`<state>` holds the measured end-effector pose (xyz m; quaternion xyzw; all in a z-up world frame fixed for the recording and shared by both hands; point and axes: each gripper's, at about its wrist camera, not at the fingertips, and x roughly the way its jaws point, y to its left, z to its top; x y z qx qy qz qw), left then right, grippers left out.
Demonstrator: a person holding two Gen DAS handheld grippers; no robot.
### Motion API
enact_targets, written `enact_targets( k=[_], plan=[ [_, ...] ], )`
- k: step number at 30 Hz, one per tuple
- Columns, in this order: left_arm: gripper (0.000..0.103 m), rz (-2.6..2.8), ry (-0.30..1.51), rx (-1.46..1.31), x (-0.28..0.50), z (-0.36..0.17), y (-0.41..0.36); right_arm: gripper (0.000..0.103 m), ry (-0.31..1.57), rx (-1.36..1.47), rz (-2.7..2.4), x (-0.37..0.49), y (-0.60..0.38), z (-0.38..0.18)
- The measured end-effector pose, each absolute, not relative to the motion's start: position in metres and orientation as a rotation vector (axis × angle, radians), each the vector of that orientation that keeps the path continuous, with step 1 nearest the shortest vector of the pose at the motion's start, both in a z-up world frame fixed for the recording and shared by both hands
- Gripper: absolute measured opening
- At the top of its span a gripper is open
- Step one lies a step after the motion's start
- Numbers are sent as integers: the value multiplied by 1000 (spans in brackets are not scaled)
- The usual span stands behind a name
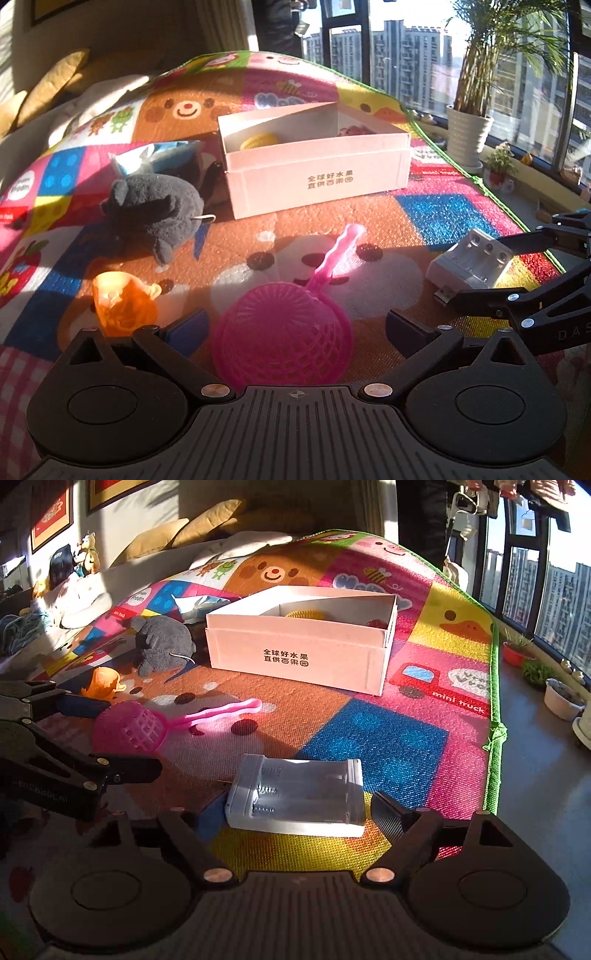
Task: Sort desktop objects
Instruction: 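Grasp the battery charger with the right tool while the left tool grasps the pink scoop, then carry charger and scoop into the white box and open both tools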
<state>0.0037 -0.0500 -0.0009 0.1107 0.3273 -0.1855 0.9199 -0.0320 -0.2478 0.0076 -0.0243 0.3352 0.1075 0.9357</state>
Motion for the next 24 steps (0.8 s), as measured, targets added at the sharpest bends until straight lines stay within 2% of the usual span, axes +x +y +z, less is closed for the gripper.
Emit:
enact_targets(
  k=[5,10,19,22,24],
  plan=[
    [103,-432,723,192,6,-5,-45,88,685,-48,229,-33,-247,7],
    [103,-504,717,198,-12,-5,-47,98,694,-98,244,-31,-238,9],
    [103,-482,728,198,-13,-6,-46,98,719,-101,259,-25,-234,8],
    [103,-473,721,225,-10,-5,-50,91,716,-95,278,-25,-234,8],
    [103,-476,713,238,-6,-4,-52,91,709,-95,274,-26,-234,8]
  ],
)
